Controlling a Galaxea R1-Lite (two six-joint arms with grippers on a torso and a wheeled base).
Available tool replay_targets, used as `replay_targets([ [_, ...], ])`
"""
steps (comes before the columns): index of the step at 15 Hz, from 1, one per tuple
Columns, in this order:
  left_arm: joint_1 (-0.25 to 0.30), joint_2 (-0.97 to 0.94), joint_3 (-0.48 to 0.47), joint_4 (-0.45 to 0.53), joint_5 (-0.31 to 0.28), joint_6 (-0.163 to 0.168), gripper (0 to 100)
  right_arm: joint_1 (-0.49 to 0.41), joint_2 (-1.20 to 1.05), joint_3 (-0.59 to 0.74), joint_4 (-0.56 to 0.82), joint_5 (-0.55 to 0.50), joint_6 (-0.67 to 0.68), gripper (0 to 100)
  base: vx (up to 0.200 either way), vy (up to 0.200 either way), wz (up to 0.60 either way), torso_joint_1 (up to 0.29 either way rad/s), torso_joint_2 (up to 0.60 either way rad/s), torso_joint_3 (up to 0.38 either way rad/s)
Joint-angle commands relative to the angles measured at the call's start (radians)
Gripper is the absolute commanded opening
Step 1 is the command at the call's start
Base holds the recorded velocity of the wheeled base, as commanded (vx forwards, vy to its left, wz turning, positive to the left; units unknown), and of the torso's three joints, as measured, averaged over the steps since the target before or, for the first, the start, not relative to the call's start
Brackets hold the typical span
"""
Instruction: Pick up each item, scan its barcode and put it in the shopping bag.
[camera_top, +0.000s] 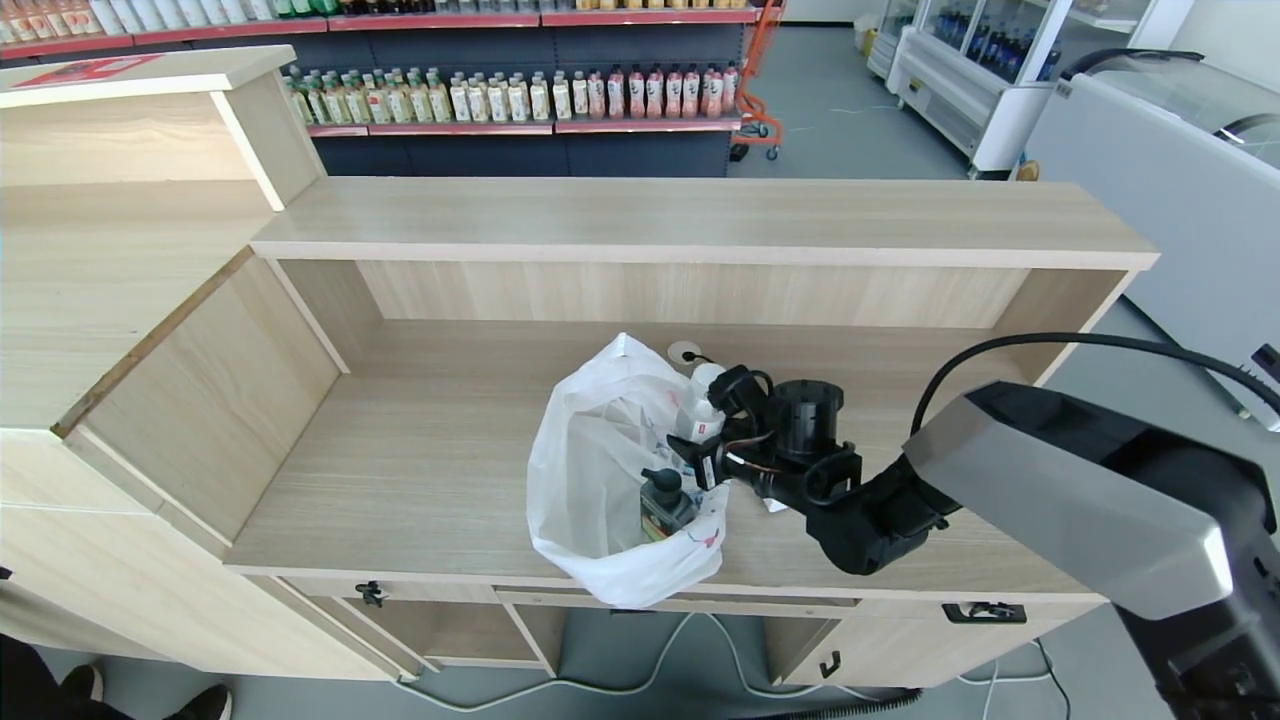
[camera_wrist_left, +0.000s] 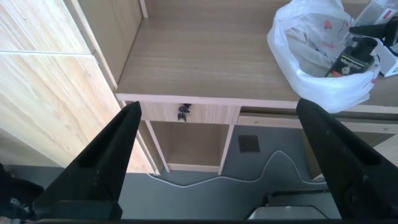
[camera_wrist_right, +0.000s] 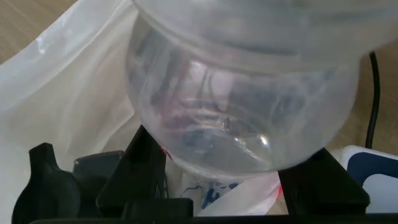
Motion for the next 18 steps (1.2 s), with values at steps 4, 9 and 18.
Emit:
replay_targets([
  [4, 0.000, 0.000, 0.000, 0.000, 0.000, 0.000, 100, -0.021, 0.085, -0.057, -0.059, 0.001, -0.084, 0, 0.000, 0.000, 0.00, 0.000, 0.00, 0.000],
  [9, 0.000, 0.000, -0.002, -0.002, 0.001, 0.002, 100, -0.027, 0.096, -0.053, -0.089, 0.005, -0.099, 0, 0.000, 0.000, 0.00, 0.000, 0.00, 0.000],
  [18, 0.000, 0.000, -0.002, -0.002, 0.000, 0.003, 100, -0.021, 0.068, -0.057, -0.087, 0.012, -0.065, 100, 0.000, 0.000, 0.00, 0.000, 0.00, 0.000],
])
